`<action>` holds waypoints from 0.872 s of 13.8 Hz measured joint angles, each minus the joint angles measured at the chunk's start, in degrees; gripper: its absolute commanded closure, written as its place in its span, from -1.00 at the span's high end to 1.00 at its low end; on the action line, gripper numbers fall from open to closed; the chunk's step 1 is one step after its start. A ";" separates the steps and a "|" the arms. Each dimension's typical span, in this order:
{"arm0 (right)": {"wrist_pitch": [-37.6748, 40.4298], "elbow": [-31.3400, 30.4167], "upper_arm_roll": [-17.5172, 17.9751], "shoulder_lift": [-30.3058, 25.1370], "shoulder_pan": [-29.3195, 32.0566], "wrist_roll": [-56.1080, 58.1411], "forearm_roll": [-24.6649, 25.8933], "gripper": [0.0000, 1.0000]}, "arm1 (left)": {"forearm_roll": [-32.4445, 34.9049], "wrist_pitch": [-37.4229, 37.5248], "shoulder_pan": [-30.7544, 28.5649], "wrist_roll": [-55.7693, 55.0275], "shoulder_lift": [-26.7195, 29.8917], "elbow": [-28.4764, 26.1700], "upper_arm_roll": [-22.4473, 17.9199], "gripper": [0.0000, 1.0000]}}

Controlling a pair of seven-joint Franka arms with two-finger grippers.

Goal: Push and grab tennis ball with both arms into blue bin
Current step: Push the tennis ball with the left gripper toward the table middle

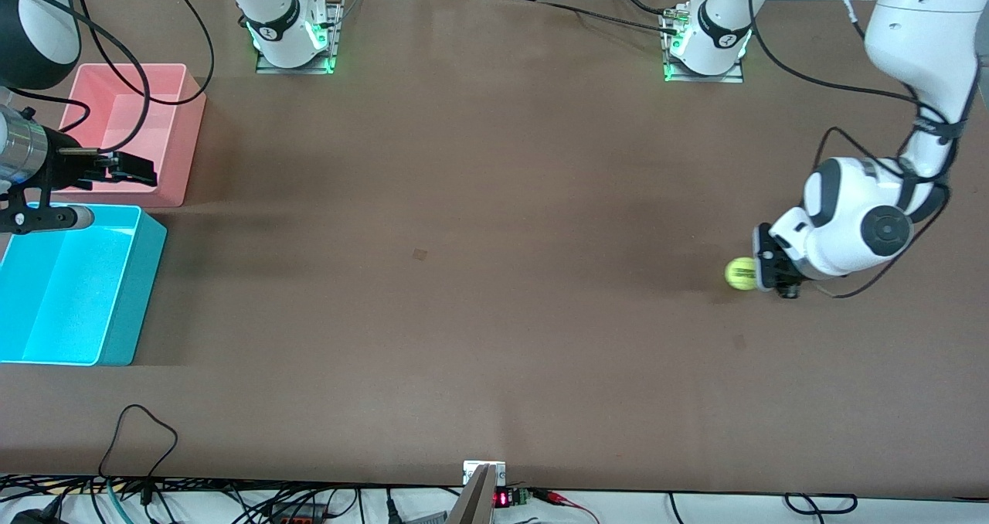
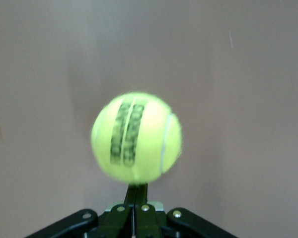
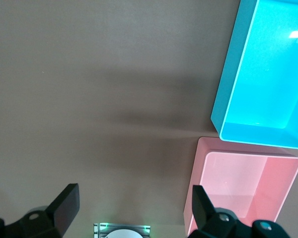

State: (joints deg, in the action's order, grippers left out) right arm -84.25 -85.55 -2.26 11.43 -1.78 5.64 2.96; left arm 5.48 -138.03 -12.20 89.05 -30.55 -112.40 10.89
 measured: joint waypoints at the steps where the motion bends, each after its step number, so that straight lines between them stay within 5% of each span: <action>1: 0.02 0.00 0.00 0.00 0.00 0.00 0.00 1.00 | -2.66 -1.49 0.04 0.01 -0.90 0.10 2.22 -1.00; 3: 0.07 0.00 0.00 0.05 0.00 0.00 0.00 1.00 | -4.77 -1.69 0.01 -0.14 -1.48 2.00 5.34 -1.00; 12: 0.10 0.14 0.00 0.04 0.00 0.00 0.00 1.00 | -4.46 24.42 -8.05 -2.71 5.50 11.39 5.90 -1.00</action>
State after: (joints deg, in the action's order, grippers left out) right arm -84.15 -85.41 -2.26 11.47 -1.78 5.63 2.96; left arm 1.01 -113.61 -20.25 86.34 -25.05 -101.02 16.79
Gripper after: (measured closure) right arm 0.000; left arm 0.991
